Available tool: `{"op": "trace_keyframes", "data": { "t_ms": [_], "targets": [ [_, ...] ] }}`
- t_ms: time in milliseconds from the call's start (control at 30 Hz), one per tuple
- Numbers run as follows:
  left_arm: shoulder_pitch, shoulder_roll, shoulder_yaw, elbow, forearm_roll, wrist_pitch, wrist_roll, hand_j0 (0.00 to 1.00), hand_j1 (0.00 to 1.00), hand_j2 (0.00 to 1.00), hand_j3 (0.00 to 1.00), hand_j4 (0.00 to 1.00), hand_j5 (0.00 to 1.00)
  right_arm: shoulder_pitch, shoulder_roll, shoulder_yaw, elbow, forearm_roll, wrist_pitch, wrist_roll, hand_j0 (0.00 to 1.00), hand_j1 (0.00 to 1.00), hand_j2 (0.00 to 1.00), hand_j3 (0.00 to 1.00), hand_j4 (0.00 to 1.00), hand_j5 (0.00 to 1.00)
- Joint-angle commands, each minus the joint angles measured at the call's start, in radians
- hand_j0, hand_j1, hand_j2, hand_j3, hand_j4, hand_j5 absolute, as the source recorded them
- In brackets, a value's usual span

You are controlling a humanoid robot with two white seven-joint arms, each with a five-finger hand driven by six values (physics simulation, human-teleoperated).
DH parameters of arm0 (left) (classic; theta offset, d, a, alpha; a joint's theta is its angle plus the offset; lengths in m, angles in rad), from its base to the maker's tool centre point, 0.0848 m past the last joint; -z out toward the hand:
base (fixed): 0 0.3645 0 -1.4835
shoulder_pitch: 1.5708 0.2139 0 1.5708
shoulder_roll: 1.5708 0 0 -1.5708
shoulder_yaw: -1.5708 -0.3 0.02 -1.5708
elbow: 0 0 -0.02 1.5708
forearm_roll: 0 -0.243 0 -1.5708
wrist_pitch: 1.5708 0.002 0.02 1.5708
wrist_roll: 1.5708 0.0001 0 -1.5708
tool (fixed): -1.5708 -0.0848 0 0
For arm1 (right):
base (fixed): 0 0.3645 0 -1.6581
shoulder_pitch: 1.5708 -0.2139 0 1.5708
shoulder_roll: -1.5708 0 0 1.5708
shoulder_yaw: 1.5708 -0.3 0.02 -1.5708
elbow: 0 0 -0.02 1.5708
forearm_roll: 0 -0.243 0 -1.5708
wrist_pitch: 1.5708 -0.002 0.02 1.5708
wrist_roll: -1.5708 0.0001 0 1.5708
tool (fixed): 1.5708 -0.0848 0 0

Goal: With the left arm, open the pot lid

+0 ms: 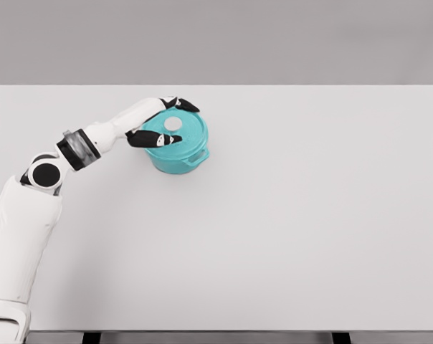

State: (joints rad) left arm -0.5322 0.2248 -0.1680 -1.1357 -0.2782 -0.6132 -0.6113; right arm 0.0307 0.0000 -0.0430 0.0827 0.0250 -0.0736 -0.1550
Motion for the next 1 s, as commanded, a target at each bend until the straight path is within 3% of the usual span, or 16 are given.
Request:
{"op": "trace_keyframes", "data": {
  "t_ms": [0, 333, 967],
  "targets": [
    [-0.002, -0.001, 0.001, 0.024, 0.008, 0.002, 0.0, 0.72, 0.72, 0.72, 0.72, 0.72, 0.72, 0.0, 0.0, 0.0, 0.0, 0.0, 0.0, 0.0, 1.0, 1.0, 1.0, 1.0, 1.0, 1.0],
    [-0.041, -0.007, -0.001, 0.103, 0.005, 0.002, 0.0, 0.72, 0.72, 0.72, 0.72, 0.72, 0.72, 0.0, 0.0, 0.0, 0.0, 0.0, 0.001, 0.0, 1.0, 1.0, 1.0, 1.0, 1.0, 1.0],
    [-0.049, -0.009, -0.001, 0.145, 0.004, 0.002, 0.0, 0.7, 0.7, 0.7, 0.7, 0.7, 0.7, 0.0, 0.0, 0.0, 0.0, 0.0, 0.0, 0.0, 1.0, 1.0, 1.0, 1.0, 1.0, 1.0]
  ]
}}
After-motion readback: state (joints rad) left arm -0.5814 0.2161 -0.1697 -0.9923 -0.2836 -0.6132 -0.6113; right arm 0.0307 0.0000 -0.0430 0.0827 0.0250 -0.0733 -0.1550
